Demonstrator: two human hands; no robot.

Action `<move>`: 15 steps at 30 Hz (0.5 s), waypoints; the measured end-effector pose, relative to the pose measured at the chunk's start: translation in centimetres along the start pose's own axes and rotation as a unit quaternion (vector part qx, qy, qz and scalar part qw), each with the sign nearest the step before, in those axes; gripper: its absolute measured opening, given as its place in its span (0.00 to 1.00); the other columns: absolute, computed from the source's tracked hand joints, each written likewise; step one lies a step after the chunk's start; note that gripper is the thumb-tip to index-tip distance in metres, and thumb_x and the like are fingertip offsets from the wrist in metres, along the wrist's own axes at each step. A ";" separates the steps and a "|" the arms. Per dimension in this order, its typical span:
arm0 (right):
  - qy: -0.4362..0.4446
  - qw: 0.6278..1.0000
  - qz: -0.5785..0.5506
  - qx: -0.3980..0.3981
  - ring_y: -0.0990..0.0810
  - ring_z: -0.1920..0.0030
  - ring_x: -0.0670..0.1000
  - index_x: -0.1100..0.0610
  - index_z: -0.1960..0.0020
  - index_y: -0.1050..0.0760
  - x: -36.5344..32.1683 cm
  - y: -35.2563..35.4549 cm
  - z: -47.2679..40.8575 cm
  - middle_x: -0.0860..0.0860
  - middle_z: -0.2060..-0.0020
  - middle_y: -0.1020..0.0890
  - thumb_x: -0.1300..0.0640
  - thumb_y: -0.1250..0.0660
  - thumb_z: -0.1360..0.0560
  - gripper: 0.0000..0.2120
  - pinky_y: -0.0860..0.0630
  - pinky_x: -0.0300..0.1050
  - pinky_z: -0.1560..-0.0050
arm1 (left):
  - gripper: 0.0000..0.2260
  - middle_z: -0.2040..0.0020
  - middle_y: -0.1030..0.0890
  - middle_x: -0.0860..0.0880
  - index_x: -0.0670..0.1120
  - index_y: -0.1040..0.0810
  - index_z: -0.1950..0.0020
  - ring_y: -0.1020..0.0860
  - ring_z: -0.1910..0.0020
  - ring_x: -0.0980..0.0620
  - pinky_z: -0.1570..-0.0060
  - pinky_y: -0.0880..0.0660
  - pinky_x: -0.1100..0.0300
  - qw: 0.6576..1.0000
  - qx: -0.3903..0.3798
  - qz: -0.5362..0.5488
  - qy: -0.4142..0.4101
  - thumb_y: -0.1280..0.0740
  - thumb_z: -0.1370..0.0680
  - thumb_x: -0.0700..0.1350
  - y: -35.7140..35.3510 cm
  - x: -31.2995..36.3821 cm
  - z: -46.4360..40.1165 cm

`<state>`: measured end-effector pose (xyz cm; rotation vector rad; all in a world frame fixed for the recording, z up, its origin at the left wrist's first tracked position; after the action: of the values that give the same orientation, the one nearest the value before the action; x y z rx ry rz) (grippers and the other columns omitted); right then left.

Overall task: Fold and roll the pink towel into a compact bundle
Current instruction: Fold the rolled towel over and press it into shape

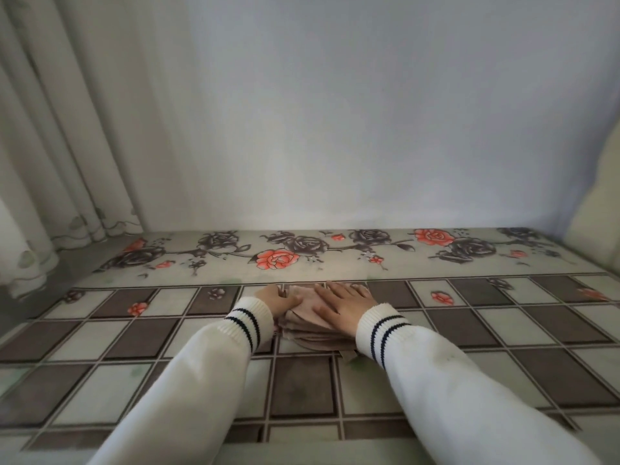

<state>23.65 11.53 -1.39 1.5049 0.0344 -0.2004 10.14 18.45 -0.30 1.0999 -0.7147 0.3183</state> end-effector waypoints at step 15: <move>-0.089 0.969 -0.224 0.059 0.36 0.28 0.55 0.55 0.27 0.42 3.9 3.8 1.4 0.54 0.26 0.37 0.47 0.46 0.21 0.25 0.40 0.49 0.29 | 0.27 0.42 0.20 0.38 0.38 0.27 0.39 0.21 0.43 0.40 0.42 0.24 0.50 0.997 -0.002 -0.081 0.009 0.40 0.24 0.61 0.5 -0.4 -0.6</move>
<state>27.93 9.86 1.92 1.5762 0.2243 -0.7104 9.77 19.25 -0.34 1.1426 -0.6050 0.1888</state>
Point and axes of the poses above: each hand's wrist, its own z-axis away from the middle knuckle, its own y-axis out of the back of the hand, x = y × z, the point moved 6 cm from there along -z, towards the middle knuckle
